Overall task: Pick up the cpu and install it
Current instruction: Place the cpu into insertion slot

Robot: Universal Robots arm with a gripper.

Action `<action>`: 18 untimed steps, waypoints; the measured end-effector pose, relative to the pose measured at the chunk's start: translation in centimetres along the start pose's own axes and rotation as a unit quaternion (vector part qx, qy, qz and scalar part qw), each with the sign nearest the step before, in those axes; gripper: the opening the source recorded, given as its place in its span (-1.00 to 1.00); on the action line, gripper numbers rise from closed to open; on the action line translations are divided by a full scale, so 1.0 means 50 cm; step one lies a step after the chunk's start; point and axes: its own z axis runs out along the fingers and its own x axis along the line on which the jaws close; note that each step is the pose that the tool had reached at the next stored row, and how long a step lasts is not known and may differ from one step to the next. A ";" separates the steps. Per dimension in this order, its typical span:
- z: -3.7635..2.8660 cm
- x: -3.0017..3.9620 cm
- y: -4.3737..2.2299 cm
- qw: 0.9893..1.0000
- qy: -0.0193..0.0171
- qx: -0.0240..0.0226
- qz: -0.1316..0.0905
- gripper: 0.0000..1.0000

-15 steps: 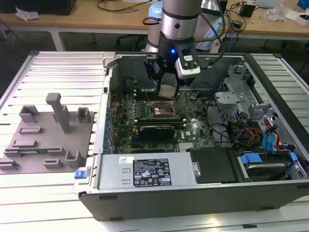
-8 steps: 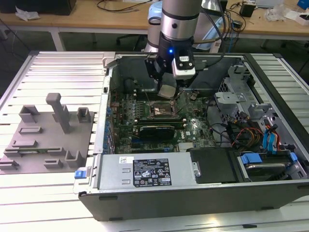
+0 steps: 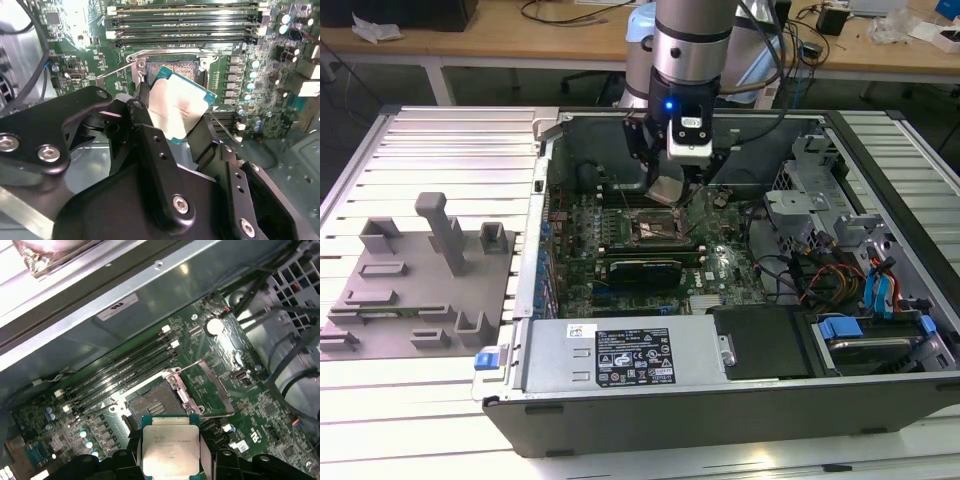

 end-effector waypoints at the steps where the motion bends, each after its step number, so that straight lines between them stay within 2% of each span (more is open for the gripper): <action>1: 0.000 0.000 0.000 1.000 0.000 0.000 0.010 0.09; 5: 0.001 0.000 0.000 0.999 -0.002 0.001 0.038 0.09; 10: 0.004 0.000 0.000 0.997 -0.003 0.001 0.082 0.09; 13: 0.007 0.000 0.000 0.993 -0.004 0.001 0.117 0.09; 16: 0.008 0.000 0.000 0.990 -0.005 0.001 0.140 0.09; 18: 0.010 0.000 0.000 0.986 -0.005 0.001 0.165 0.09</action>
